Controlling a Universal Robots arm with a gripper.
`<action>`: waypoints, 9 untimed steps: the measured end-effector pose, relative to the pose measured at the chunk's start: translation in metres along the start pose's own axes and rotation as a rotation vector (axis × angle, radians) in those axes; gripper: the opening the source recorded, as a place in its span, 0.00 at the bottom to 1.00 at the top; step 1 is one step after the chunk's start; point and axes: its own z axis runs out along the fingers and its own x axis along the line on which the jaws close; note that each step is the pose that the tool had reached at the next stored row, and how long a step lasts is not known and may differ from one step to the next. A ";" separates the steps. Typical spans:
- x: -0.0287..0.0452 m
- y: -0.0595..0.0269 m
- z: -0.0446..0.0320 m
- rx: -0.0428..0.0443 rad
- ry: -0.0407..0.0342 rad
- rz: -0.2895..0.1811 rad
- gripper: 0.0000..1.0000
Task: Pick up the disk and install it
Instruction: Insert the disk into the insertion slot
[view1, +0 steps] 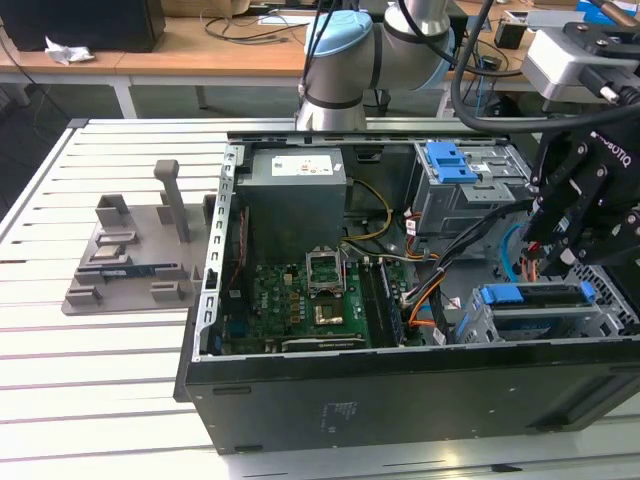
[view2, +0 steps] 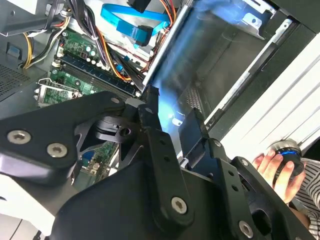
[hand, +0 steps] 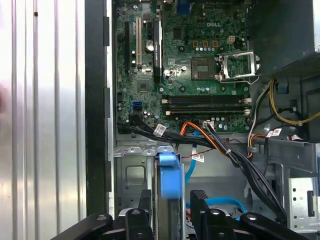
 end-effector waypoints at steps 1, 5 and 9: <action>0.0000 0.0000 0.0000 -0.0001 -0.0001 0.000 0.44; 0.0000 0.0000 0.0001 -0.0001 0.0000 0.000 0.44; 0.0000 0.0000 0.0001 -0.0001 0.0000 0.000 0.24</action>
